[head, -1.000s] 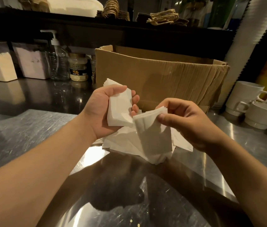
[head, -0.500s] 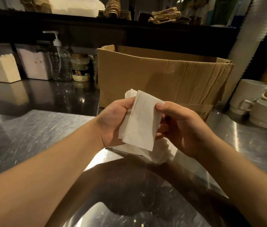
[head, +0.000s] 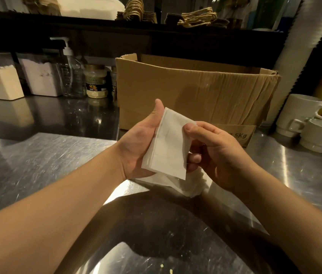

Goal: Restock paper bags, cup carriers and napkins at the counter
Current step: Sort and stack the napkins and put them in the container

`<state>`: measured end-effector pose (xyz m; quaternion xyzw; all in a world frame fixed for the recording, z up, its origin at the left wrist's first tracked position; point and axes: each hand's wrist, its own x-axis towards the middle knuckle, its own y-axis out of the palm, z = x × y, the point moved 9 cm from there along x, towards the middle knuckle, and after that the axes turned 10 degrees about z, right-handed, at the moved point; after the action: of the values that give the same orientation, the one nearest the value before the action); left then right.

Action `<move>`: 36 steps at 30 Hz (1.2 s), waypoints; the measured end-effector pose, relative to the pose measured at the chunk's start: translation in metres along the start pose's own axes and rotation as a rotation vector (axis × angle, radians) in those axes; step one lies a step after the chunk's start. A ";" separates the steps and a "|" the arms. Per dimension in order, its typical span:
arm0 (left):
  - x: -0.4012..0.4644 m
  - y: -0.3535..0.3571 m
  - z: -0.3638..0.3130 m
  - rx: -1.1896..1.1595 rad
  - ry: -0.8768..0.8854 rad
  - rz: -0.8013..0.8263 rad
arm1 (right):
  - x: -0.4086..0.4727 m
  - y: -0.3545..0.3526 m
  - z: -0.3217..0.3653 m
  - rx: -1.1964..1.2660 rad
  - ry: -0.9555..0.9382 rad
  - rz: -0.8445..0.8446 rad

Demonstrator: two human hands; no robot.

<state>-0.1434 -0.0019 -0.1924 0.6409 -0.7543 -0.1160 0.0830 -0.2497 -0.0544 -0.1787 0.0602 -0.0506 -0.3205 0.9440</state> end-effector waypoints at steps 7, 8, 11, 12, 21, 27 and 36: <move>0.000 0.002 0.007 -0.075 -0.044 0.007 | -0.001 -0.014 0.011 -0.350 -0.146 -0.214; -0.001 0.002 0.008 -0.100 -0.052 -0.009 | -0.002 -0.014 0.018 -0.461 -0.216 -0.224; 0.001 0.009 0.007 -0.205 -0.043 0.050 | -0.007 0.011 0.028 -0.763 -0.399 0.017; 0.002 0.011 0.008 -0.236 -0.045 0.066 | -0.008 0.019 0.025 -0.848 -0.413 0.110; 0.001 0.007 0.008 -0.235 -0.047 0.051 | -0.007 0.031 0.017 -1.019 -0.365 0.233; 0.000 0.002 0.000 -0.296 0.008 0.025 | -0.010 0.001 0.043 -0.920 -0.411 -0.056; 0.001 -0.004 -0.007 -0.418 0.076 0.025 | 0.000 0.008 -0.002 -1.248 0.047 0.438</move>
<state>-0.1381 -0.0036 -0.1863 0.6040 -0.7181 -0.2447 0.2441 -0.2446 -0.0484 -0.1800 -0.5028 0.1542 -0.0890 0.8459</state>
